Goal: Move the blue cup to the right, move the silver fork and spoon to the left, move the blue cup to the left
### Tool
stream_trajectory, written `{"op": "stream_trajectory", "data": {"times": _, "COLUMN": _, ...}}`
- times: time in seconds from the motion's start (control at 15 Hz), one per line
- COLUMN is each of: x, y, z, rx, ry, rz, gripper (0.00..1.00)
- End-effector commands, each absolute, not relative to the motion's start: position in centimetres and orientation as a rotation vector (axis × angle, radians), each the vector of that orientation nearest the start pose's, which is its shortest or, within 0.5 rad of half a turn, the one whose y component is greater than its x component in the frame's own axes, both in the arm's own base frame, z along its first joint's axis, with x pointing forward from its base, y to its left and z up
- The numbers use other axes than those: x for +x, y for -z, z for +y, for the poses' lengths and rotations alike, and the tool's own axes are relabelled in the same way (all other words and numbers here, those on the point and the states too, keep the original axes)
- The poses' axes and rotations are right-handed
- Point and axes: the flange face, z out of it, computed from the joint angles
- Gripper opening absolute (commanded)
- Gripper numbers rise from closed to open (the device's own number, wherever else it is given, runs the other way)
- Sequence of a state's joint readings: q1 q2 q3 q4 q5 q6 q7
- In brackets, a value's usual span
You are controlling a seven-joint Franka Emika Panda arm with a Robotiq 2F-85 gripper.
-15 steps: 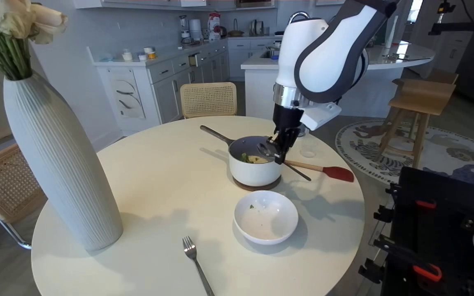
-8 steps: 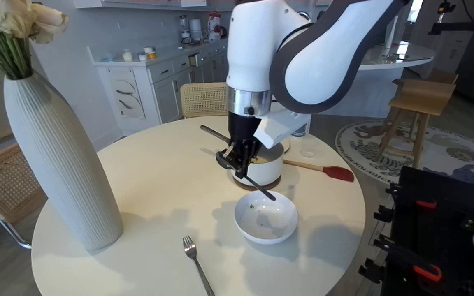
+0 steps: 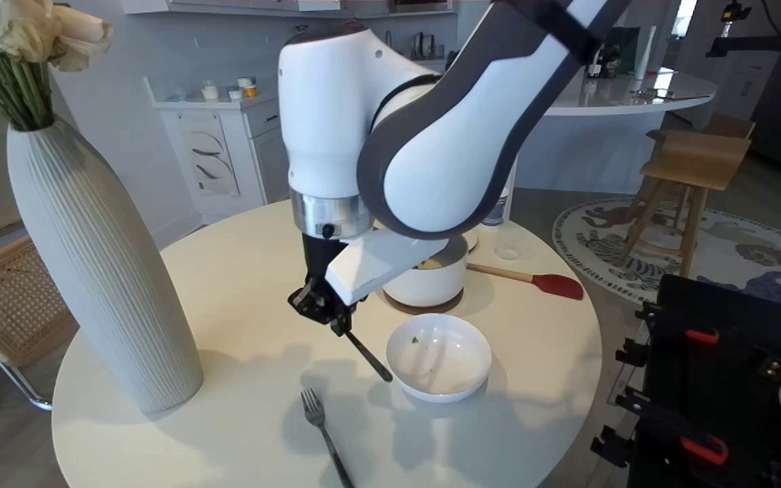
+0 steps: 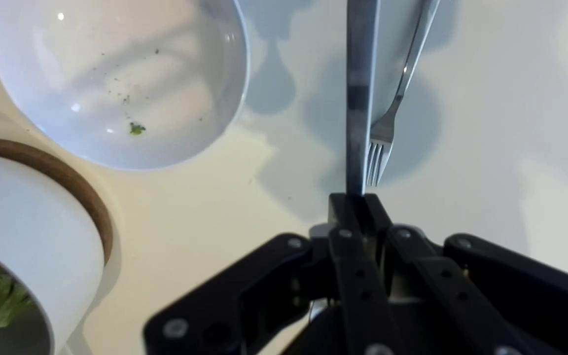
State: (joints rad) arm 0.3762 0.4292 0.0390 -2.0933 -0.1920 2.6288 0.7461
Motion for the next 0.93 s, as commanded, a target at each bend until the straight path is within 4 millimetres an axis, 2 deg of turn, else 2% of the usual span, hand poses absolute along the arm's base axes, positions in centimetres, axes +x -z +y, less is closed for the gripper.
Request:
{"op": "stream_trajectory", "data": {"times": 0.0, "x": 56.5, "y": -19.0, "z": 25.7, "rx": -3.147, "ry": 0.153, "rz": 0.394, "gripper": 0.02}}
{"op": "stream_trajectory", "data": {"times": 0.2, "x": 57.0, "y": -16.2, "z": 26.2, "rx": -3.158, "ry": 0.091, "rz": 0.441, "gripper": 0.02}}
{"op": "stream_trajectory", "data": {"times": 0.4, "x": 57.1, "y": -14.6, "z": 26.6, "rx": -3.146, "ry": 0.041, "rz": 0.469, "gripper": 0.02}}
{"op": "stream_trajectory", "data": {"times": 0.87, "x": 55.8, "y": -13.4, "z": 26.6, "rx": -3.136, "ry": -0.028, "rz": 0.512, "gripper": 0.02}}
